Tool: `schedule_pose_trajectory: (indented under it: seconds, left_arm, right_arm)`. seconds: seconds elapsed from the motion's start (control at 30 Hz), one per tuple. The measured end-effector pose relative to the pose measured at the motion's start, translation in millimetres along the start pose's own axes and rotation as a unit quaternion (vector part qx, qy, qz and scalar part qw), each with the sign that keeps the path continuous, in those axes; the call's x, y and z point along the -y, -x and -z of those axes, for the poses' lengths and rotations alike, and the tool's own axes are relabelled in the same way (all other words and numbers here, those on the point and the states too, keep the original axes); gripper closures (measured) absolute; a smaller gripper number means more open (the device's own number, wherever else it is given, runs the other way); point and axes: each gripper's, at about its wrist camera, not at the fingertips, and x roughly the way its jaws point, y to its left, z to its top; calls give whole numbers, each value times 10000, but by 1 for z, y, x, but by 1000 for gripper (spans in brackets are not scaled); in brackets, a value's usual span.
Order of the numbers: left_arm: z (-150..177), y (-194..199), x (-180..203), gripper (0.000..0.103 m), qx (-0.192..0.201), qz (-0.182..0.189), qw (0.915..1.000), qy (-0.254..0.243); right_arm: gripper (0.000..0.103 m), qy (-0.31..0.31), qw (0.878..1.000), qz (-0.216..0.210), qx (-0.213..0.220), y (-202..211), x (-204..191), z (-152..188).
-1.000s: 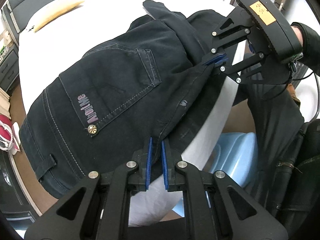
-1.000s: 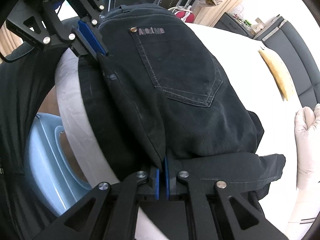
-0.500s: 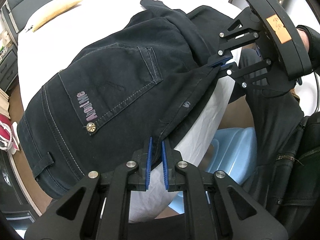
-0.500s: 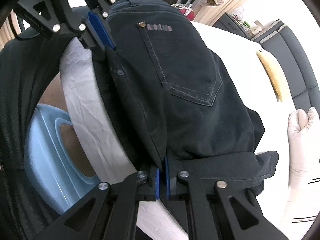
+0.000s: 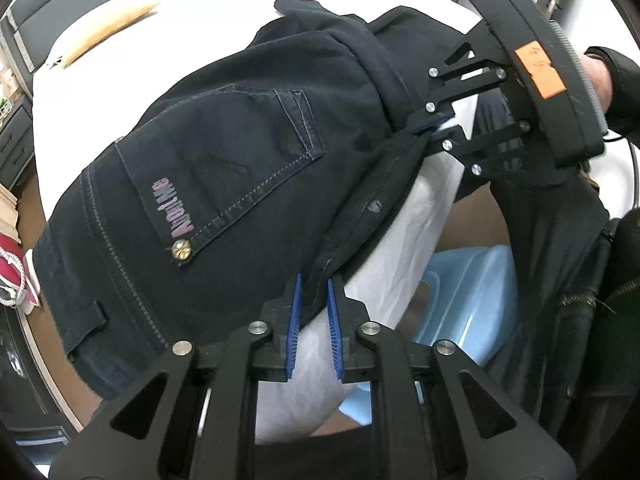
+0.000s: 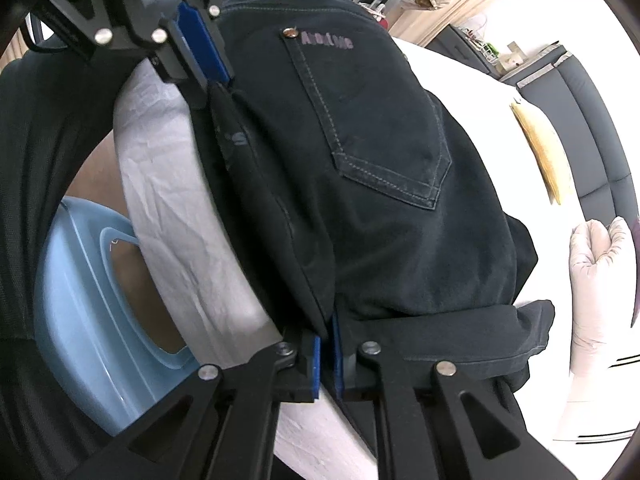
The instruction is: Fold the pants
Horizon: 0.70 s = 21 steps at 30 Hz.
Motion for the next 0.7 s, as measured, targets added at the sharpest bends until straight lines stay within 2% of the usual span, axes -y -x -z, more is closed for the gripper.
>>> schedule_pose_trajectory:
  seconds: [0.13,0.2,0.3,0.4,0.5,0.53,0.57,0.6,0.63,0.7]
  left_arm:
    - [2,24,-10,90,-138,240,9993,235]
    - [0,44,-17,90,18,322,9989,343]
    - [-18,62,-25,90,351,238,9975,568]
    - [-45,52,-27,90,572,149,9953,774]
    - [-70,14,-30,90,540,104,9933,1016]
    - [-73,3,-31,90,470,138,9930,1071]
    - [-75,-22,-34,90,181,101,9924,1216]
    - [-73,-38,-36,90,7,25,9915,1304]
    - [-71,-45,-36,90,9,16,9909,1343]
    - [-70,-46,-38,90,179,54,9891,1460]
  right_arm:
    - [94,2,10000,37,24,2,-1,2]
    - [94,30,10000,80,26,2,-4,3]
    - [94,-18,9999,99,61,2,-4,5]
    - [94,-192,9998,36,82,5,1,7]
    - [91,-583,9982,-42,159,10,9,10]
    - [84,-725,9972,-53,186,12,12,12]
    - [79,-969,9950,-102,242,16,18,15]
    - [65,-1142,9929,-157,285,20,22,18]
    - [43,-1434,9885,-276,386,27,31,23]
    - [24,-2037,9748,-593,696,42,52,36]
